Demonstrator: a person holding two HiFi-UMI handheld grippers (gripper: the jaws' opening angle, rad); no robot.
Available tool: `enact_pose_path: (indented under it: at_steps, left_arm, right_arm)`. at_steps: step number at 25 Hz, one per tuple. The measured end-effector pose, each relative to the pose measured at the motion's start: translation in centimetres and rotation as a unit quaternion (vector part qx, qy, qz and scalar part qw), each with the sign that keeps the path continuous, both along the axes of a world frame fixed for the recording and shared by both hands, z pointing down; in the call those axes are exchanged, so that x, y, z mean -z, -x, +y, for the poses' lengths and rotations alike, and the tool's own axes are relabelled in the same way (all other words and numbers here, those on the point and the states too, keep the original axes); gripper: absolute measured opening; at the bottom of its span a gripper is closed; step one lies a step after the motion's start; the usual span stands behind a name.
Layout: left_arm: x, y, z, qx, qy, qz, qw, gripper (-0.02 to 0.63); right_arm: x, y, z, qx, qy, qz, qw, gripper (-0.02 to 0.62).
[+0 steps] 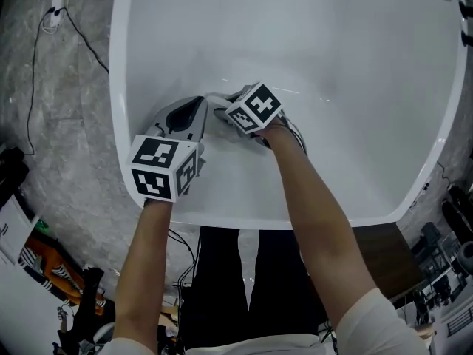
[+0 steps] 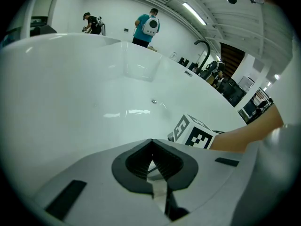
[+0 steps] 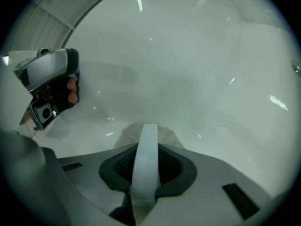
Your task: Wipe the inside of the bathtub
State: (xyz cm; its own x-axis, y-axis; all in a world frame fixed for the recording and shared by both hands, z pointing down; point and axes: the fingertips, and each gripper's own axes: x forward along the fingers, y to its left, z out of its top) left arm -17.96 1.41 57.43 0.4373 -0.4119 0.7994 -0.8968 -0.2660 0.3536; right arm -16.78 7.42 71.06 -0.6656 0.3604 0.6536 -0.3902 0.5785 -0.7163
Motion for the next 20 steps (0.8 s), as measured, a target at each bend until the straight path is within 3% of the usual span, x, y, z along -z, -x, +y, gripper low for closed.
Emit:
enact_pose_path:
  at_steps: [20]
  left_arm:
    - [-4.6,-2.3,-1.1,-0.019,0.012,0.031,0.9993,0.009]
  right_arm:
    - [-9.1,-1.8,-3.8,-0.107,0.003,0.105,0.989,0.091]
